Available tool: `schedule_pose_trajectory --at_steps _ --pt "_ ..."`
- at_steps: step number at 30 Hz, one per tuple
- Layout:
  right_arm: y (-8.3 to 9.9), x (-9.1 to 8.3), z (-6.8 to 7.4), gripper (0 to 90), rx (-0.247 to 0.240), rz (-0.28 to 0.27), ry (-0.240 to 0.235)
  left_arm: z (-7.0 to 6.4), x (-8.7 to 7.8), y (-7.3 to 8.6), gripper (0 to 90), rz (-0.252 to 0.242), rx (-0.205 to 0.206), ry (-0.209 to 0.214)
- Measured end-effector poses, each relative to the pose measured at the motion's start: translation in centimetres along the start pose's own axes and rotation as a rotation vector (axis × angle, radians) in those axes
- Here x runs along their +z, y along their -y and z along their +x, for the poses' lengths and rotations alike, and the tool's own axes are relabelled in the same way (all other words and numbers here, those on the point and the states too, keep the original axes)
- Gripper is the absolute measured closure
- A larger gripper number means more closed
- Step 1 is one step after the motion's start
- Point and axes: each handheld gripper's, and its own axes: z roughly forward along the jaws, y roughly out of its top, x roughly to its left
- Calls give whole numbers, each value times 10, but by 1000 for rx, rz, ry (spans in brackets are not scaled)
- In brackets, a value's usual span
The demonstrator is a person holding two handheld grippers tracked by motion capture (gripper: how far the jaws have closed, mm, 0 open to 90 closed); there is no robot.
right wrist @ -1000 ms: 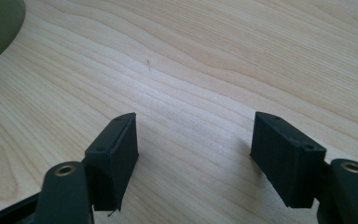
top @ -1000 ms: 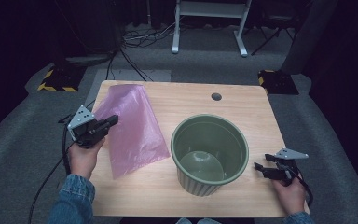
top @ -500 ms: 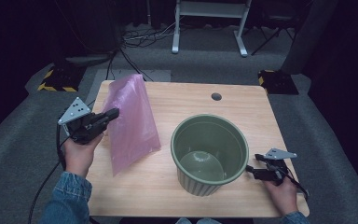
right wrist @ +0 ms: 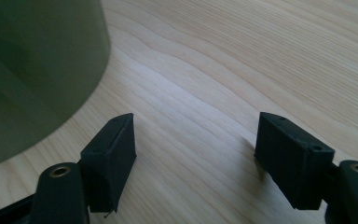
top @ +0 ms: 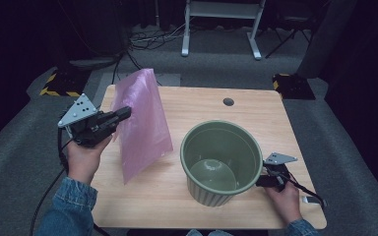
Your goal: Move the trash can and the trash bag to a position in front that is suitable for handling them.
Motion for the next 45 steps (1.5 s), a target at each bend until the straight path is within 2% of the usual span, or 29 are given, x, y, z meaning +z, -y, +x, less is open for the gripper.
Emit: schedule_pose_trajectory --at_steps 8,15,22,32,36,45 --pt "-6 8 16 287 -53 -1 -58 -6 0 -20 894 -24 37 38" --pt "-7 8 21 291 -64 0 -79 -10 0 -35 894 -51 52 62" --pt "-9 11 30 293 -122 0 -143 -13 -2 -45 894 -76 57 80" --pt "-9 10 29 298 -113 0 -140 -18 -3 -69 894 -103 92 100" --pt "-9 10 29 299 -113 -1 -138 -21 1 -80 894 -106 115 119" --pt "-9 10 29 298 -110 -1 -134 -27 11 -94 894 -115 133 156"
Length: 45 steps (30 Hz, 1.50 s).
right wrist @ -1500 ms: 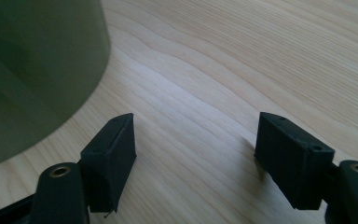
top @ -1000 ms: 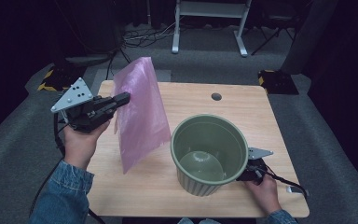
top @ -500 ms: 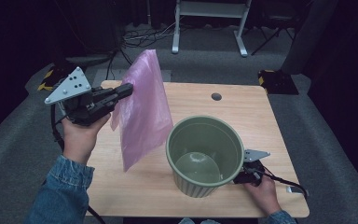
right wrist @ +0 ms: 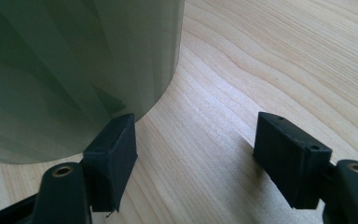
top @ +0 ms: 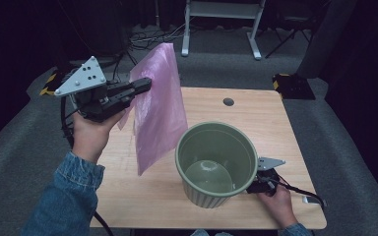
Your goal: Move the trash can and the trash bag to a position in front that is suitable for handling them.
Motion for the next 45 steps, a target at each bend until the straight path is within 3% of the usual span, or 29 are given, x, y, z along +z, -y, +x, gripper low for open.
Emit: schedule_pose_trajectory --at_steps 9,25,29,45 --pt "0 0 0 298 0 0 1 -4 10 -24 894 -29 40 36" --pt "0 0 0 298 0 0 1 -8 27 -50 894 -67 59 73" --pt "0 0 0 299 0 0 1 -11 29 -58 894 -95 62 92" --pt "0 0 0 298 0 0 1 -30 67 -50 894 -53 66 172"
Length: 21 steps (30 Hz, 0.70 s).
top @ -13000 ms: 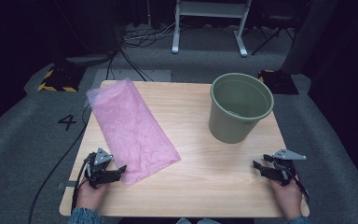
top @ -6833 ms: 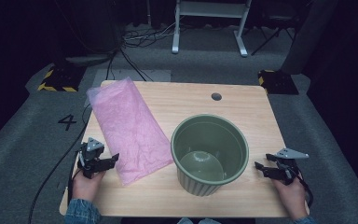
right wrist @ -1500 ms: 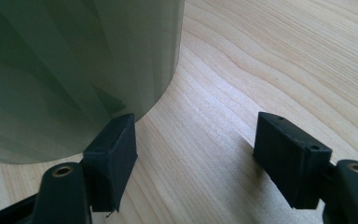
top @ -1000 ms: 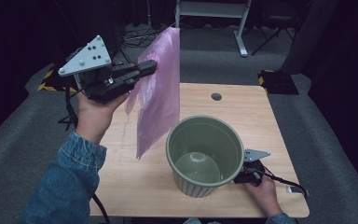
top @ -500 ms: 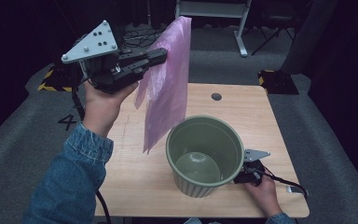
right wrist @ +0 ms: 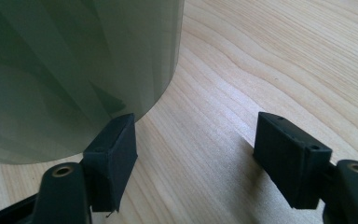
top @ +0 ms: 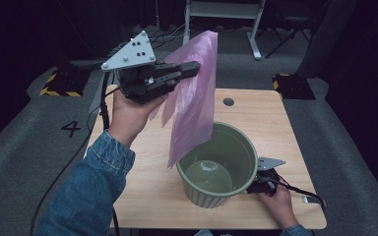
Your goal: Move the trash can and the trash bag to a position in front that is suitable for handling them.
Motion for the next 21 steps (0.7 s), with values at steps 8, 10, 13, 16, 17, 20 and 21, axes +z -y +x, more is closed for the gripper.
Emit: schedule_pose_trajectory --at_steps 8,10,13,16,17,20,21 --pt "0 0 0 298 0 0 0 -10 18 8 893 24 8 19" --pt "0 0 0 299 0 0 0 -13 22 12 893 27 7 22" --pt "0 0 0 299 -3 -1 1 -17 29 19 893 30 4 25" --pt "0 0 0 298 -3 -2 1 -21 36 27 893 38 -1 33" --pt "0 0 0 299 -2 -1 1 -22 38 28 893 42 -1 37" --pt "0 0 0 298 -3 -1 1 -26 44 32 893 52 5 45" --pt "0 0 0 298 -3 -1 1 -28 46 34 893 52 4 47"
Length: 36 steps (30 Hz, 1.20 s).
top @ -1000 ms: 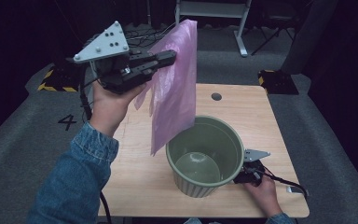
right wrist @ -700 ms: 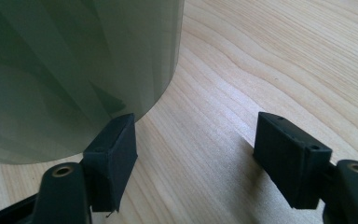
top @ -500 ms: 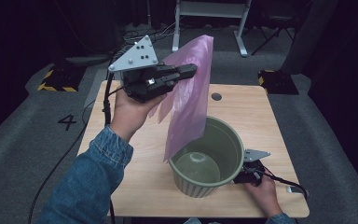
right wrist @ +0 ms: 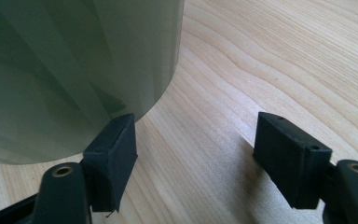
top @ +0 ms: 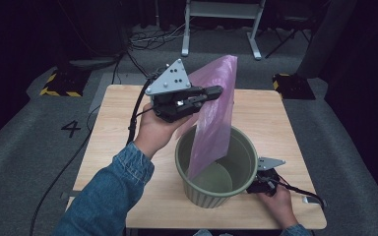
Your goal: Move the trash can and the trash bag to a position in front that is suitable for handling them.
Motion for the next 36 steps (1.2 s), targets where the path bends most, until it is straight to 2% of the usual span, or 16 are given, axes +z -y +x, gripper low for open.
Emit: schedule_pose_trajectory --at_steps 10,22,36 --pt "0 0 0 298 0 0 0 -14 13 23 893 44 15 13" --pt "0 0 0 298 0 0 0 -27 8 58 892 104 4 1" --pt "0 0 0 299 0 0 0 -34 2 95 892 165 -57 -2"
